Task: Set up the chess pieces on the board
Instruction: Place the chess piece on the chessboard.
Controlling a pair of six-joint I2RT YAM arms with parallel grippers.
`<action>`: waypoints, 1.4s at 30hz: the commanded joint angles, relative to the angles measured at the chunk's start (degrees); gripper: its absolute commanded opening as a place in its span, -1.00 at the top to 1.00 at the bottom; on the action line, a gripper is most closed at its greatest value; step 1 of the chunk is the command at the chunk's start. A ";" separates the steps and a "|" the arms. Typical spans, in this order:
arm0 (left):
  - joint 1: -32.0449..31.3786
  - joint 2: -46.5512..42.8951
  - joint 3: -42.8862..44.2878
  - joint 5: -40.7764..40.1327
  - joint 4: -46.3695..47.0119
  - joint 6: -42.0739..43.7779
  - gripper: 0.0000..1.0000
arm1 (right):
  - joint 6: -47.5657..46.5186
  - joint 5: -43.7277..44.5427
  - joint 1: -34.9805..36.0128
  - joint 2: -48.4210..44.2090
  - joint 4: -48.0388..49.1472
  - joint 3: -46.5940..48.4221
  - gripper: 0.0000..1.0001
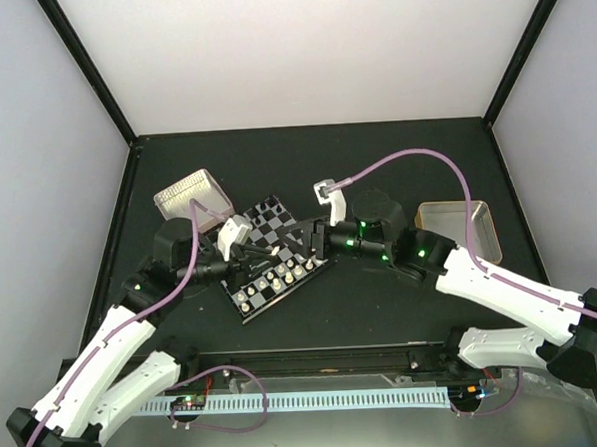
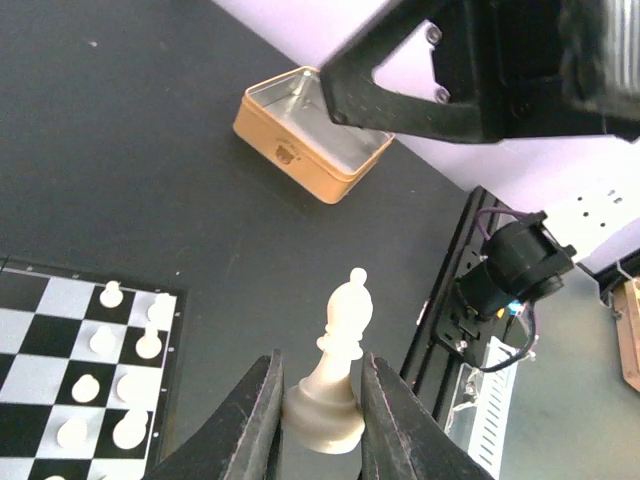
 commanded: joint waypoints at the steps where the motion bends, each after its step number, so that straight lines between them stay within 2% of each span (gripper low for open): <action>1: 0.10 -2.24 -1.73 5.40 6.01 1.49 0.73 | -1.14 -4.75 -0.54 3.32 -8.10 4.51 -0.18; 6: 0.10 -3.33 -2.24 4.99 7.39 1.25 0.73 | -1.62 -10.37 -0.40 6.66 -8.18 5.50 0.03; 12: 0.10 -3.23 -2.51 4.16 6.66 1.42 0.73 | -2.06 -13.33 -0.42 7.47 -7.02 4.73 0.13; 18: 0.10 -3.30 -2.51 3.67 6.09 1.59 0.71 | -1.17 -15.53 -0.43 8.33 -5.17 3.91 0.68; 21: 0.10 -3.50 -2.51 3.69 5.46 1.85 0.62 | -1.01 -14.07 -0.44 7.87 -3.63 3.16 0.85; 23: 0.15 -3.88 -2.51 2.59 4.31 1.97 0.30 | -1.36 -11.93 -0.42 7.42 -2.91 2.77 0.89; 26: 0.10 -4.99 -2.27 -6.71 1.06 0.47 -0.20 | -2.85 -6.69 -0.34 7.09 -1.79 1.67 0.89; 28: 0.19 -6.20 -2.24 -17.16 -1.98 -2.23 -0.36 | -4.75 -2.64 -0.03 7.50 -2.06 1.13 0.89; 32: 0.19 -10.50 -3.10 -34.87 -6.88 -8.44 -0.41 | -9.12 7.14 2.76 9.65 -3.36 0.84 0.90; 35: 0.19 -15.23 -3.91 -43.62 -8.93 -10.87 -0.43 | -12.75 15.43 6.46 12.23 -3.30 0.95 0.90; 38: 0.21 -19.04 -3.51 -49.32 -11.43 -11.85 -0.47 | -15.76 21.85 10.73 15.90 -2.13 1.19 0.90; 42: 0.25 -22.92 -3.32 -53.14 -13.12 -12.10 -0.48 | -17.69 27.10 15.25 22.36 -0.73 1.79 0.90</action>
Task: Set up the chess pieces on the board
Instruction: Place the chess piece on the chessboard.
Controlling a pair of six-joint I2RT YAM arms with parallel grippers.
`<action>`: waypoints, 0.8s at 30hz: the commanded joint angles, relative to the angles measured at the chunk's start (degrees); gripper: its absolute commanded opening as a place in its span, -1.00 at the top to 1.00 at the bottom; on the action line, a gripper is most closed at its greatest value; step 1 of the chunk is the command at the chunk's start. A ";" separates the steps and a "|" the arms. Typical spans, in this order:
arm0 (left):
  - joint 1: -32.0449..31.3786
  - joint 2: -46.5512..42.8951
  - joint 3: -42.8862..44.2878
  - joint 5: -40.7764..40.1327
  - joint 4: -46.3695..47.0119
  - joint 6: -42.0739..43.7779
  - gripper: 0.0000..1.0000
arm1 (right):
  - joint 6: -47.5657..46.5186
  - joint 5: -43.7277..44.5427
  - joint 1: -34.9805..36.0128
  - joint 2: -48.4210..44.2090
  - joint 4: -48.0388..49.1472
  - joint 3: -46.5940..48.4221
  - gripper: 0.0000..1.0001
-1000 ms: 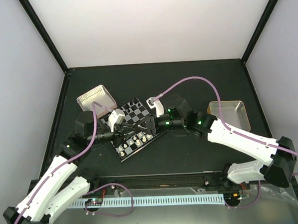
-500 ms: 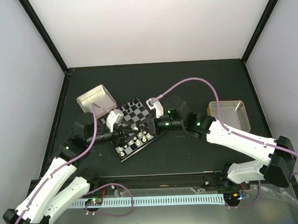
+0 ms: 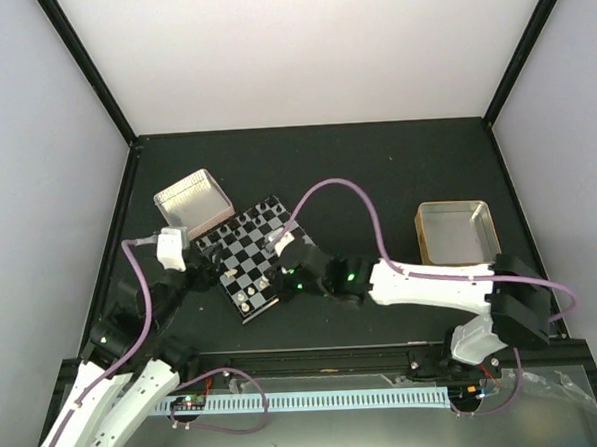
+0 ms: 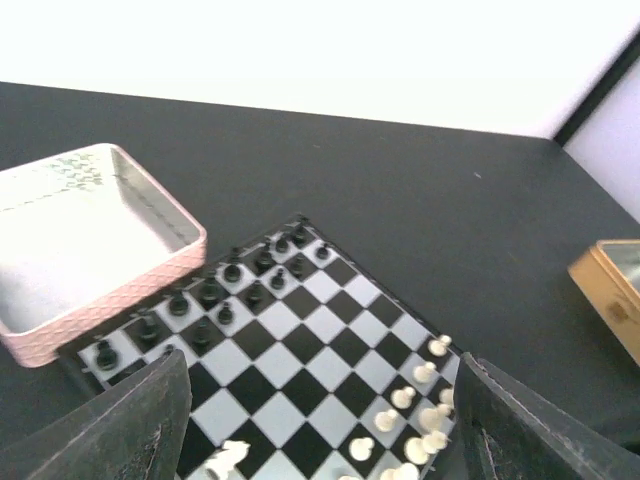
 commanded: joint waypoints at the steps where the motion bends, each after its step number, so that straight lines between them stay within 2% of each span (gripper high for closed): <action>1: 0.21 -3.54 0.79 -9.89 -3.99 -2.02 -0.48 | -4.52 10.89 4.14 6.08 2.79 0.58 0.90; 9: 0.19 -5.90 0.65 -13.18 -5.78 -2.12 -0.49 | -4.40 15.29 8.23 14.96 3.65 2.65 0.91; 24: 0.20 -5.59 -0.20 -14.49 -5.03 -1.91 -0.50 | -0.57 16.92 8.32 22.15 2.41 5.17 0.91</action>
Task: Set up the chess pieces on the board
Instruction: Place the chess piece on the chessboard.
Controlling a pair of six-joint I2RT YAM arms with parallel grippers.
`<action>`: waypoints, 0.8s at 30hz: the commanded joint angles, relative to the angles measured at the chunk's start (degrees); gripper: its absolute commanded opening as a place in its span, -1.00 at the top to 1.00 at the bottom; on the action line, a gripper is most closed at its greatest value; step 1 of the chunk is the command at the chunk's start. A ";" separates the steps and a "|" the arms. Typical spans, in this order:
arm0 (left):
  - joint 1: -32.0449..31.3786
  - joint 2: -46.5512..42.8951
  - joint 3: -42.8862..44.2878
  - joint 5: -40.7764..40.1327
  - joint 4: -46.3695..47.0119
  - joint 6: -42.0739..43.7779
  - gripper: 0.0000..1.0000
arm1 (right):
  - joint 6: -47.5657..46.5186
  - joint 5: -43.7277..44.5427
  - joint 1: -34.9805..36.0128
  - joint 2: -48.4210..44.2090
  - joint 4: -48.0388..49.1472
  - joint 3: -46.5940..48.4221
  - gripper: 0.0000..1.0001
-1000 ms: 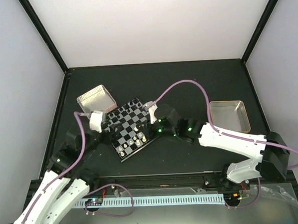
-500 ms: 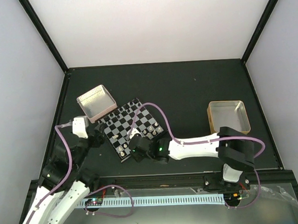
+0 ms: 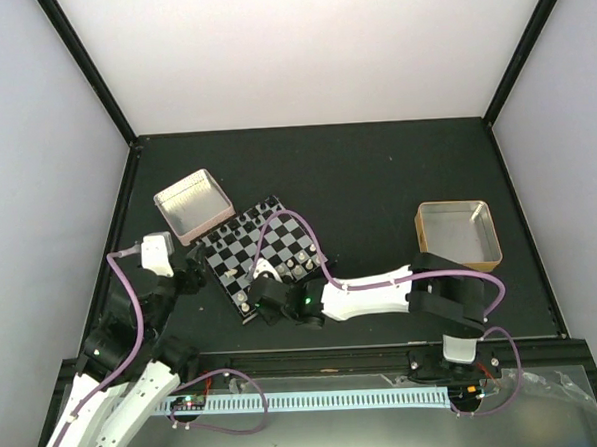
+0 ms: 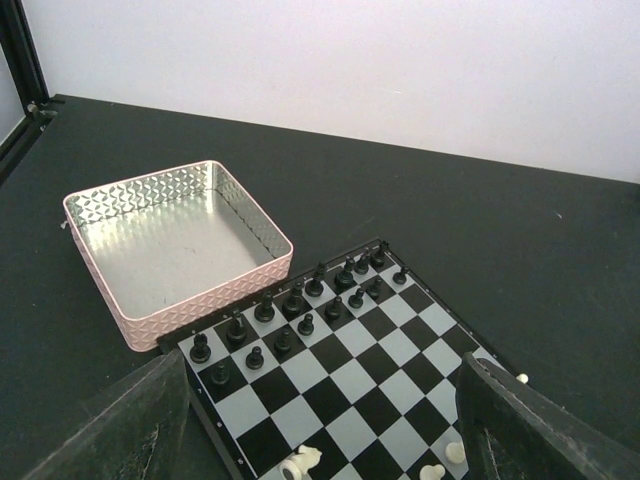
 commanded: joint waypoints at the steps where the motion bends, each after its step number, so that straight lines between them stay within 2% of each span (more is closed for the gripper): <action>1: 0.21 0.22 0.07 -1.49 -0.56 -0.47 -0.50 | 2.01 3.22 0.18 1.69 -0.13 2.35 0.91; 24: 0.19 1.16 -0.11 -1.01 -0.49 -0.40 -0.51 | 5.80 5.85 0.06 6.74 -4.57 6.02 0.84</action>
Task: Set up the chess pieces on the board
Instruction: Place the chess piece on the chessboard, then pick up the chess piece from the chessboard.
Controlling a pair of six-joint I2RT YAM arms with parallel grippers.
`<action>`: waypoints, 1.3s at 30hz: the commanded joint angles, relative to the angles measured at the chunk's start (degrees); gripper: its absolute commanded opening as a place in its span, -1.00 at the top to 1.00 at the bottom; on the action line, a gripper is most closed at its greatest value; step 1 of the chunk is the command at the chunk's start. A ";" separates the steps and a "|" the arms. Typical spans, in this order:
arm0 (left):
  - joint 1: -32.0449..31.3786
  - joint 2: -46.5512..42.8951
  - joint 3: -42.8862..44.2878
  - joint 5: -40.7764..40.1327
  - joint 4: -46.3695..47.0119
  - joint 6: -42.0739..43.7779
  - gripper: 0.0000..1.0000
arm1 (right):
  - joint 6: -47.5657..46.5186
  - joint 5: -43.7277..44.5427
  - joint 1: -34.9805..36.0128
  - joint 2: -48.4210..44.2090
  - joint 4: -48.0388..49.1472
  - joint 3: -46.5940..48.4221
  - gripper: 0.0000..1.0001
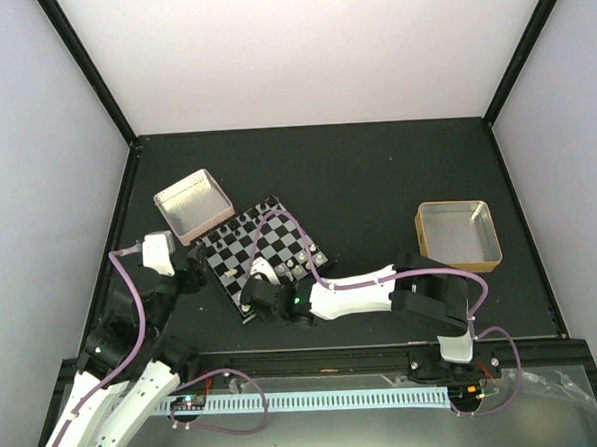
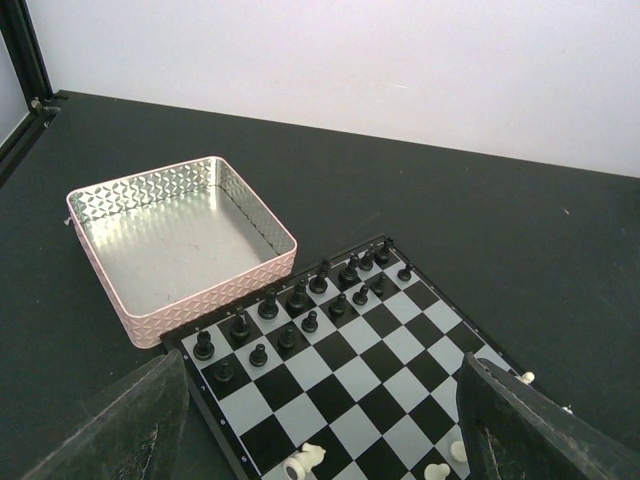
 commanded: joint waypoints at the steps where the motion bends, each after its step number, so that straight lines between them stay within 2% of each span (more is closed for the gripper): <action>1: 0.19 0.35 -0.09 -0.60 -0.48 -0.47 -0.51 | 1.86 2.38 0.01 1.46 -1.30 1.55 0.84; 14: 0.19 0.44 -0.18 -0.33 -0.38 -0.35 -0.51 | 4.83 2.34 -0.63 1.36 -4.02 2.01 0.69; 19: 0.21 0.76 -0.19 0.00 -0.34 -0.26 -0.52 | 5.38 1.10 -0.75 -0.17 -4.51 2.58 0.42; 25: 0.19 1.59 -0.18 0.41 -0.26 -0.30 -0.53 | 7.50 0.64 -1.35 -5.63 -5.99 2.85 0.19; 32: 0.19 2.70 -0.18 2.39 -0.20 -0.17 -0.57 | 8.84 -1.36 -2.64 -14.34 -5.92 1.16 0.17; 39: 0.19 10.03 -0.54 10.80 1.47 0.67 -0.61 | 12.56 -2.54 -6.52 -24.59 -4.22 -5.51 0.17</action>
